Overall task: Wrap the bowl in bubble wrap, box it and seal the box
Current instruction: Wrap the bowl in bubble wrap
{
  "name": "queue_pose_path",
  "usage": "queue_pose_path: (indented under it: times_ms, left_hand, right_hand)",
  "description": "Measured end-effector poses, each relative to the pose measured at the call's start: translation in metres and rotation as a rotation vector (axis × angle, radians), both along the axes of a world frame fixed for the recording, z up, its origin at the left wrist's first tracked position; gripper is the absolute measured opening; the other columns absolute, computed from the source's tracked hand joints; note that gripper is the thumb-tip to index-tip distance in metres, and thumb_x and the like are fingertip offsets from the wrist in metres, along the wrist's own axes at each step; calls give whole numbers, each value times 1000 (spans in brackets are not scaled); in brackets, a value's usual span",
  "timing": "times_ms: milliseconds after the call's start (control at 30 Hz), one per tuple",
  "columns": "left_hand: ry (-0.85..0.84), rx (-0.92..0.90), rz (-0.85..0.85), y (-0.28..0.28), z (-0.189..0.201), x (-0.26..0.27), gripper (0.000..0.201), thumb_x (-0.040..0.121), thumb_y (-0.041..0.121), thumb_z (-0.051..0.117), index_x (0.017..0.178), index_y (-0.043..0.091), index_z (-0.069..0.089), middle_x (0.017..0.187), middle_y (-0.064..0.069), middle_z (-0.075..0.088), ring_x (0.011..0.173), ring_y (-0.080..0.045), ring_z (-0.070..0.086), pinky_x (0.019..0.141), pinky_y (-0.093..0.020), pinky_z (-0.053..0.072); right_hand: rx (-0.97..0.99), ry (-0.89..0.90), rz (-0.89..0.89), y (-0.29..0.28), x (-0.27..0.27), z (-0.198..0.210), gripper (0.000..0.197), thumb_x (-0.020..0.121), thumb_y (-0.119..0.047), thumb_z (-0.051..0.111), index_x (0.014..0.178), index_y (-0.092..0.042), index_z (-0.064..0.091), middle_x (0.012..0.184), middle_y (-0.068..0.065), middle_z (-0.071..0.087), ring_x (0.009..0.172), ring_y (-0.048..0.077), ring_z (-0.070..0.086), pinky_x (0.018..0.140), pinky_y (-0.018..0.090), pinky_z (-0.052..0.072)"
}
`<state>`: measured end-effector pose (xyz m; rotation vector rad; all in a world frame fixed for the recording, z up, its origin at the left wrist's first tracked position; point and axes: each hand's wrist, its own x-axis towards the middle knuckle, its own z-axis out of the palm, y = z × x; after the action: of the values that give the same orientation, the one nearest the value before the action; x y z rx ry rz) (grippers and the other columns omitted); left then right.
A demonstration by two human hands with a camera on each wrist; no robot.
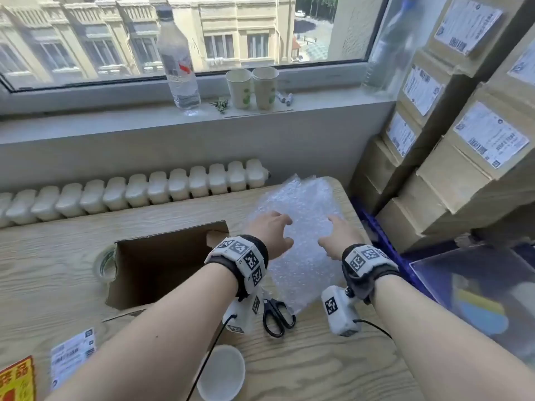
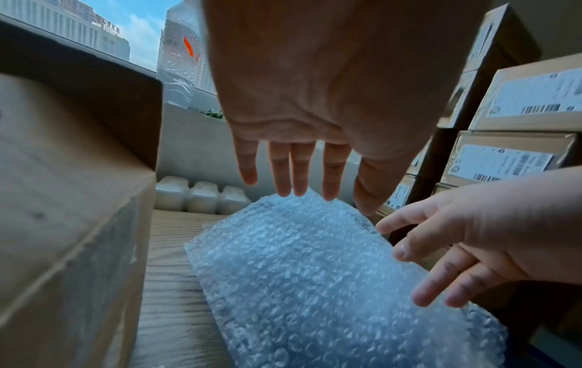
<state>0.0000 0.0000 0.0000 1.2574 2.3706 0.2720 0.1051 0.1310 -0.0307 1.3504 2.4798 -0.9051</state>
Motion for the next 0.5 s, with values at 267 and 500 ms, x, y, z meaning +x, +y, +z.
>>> queue_pose_path:
  times_ms: [267,500]
  left_hand:
    - [-27,-5,122,7,-7,-11,66,92,28,53,149,17,21,152,-4,26,136,-22,32,108,-36,34]
    - [39,114,266,7,10,-20,82,89,25,57,151,15,5,157,-7,12,144,-23,13,117,-34,17]
  right_hand:
    - [-42,86,-99,16,-8,-7,48,87,-20,60,134,-20,48,124,9,58,108,28,56,76,26,38]
    - [11,222,-194,28,-6,23,18,85,-10,51,69,-17,56,94,7,62,84,27,52,69,25,37]
